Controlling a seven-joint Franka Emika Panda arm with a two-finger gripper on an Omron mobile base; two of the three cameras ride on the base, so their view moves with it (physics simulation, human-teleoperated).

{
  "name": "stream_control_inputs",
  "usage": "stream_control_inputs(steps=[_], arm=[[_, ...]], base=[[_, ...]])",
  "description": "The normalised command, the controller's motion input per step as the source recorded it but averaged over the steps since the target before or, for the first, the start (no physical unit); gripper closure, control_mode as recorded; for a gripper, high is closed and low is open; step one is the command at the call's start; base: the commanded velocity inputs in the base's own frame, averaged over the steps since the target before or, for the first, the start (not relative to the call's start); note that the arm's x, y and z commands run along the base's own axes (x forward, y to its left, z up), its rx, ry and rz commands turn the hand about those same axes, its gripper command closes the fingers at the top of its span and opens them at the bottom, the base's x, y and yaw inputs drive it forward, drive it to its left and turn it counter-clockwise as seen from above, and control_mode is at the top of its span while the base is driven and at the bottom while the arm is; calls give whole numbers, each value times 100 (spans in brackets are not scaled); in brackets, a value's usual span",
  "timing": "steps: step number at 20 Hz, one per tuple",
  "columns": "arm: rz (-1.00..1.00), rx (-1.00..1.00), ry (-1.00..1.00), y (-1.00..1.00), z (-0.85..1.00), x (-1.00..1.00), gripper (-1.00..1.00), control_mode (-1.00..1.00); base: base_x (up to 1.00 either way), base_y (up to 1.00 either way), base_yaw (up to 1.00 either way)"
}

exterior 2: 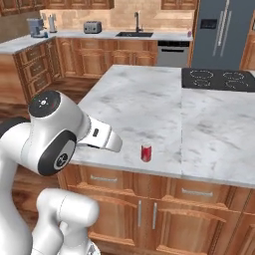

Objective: Four empty soda cans are scattered around the kitchen. Gather all the cans and cluster them next to the stove for recycling.

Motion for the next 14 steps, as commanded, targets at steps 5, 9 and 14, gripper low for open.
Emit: stream_control_inputs(steps=[5, 9, 14], arm=[[0, 0, 0, 0, 0, 0, -100, 100], [0, 0, 0, 0, 0, 0, -100, 100], [0, 0, 0, 0, 0, 0, -100, 100]], base=[[0, -56, 26], [20, -16, 23], [33, 0, 10]])
